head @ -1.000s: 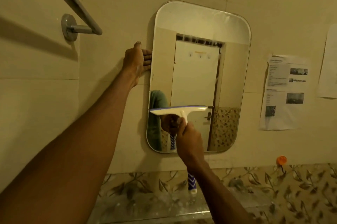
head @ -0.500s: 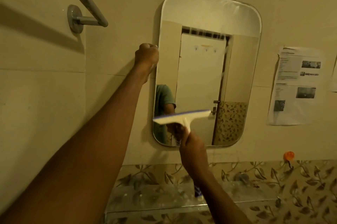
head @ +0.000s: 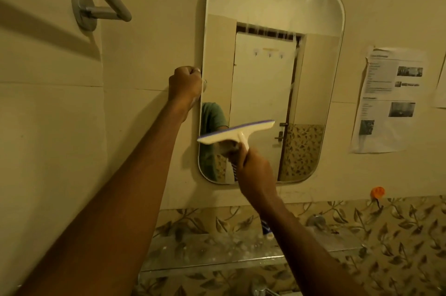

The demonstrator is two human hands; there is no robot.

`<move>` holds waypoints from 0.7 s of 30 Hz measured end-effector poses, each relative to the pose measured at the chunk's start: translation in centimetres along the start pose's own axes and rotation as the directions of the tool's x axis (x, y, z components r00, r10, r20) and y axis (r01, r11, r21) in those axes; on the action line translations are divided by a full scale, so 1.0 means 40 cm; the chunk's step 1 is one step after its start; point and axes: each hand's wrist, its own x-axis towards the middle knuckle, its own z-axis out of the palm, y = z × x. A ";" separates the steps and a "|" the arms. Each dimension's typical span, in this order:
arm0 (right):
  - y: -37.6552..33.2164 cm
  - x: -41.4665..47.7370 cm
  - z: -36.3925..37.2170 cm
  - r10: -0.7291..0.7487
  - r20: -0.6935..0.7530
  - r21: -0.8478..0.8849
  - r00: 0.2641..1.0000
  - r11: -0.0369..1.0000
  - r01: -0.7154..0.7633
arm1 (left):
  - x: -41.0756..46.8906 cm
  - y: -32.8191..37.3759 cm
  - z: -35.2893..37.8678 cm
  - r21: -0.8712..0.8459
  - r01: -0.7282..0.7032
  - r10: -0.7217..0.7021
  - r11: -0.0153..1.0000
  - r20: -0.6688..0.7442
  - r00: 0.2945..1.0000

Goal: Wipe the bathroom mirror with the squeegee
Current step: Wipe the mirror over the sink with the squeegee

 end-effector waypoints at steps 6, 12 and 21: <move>0.128 -0.176 0.022 0.064 0.169 -0.311 0.984 0.950 -0.009 | -0.031 -0.012 -0.002 0.003 0.025 -0.025 1.000 -0.018 1.000; 0.063 -0.095 -0.019 -0.055 0.185 -0.286 0.981 0.952 0.107 | -0.090 -0.085 -0.008 0.065 0.030 -0.029 0.997 -0.002 1.000; 0.046 -0.017 0.009 -0.363 0.353 -0.457 0.862 0.737 0.497 | -0.088 -0.077 -0.015 0.035 0.048 -0.049 0.998 0.022 0.999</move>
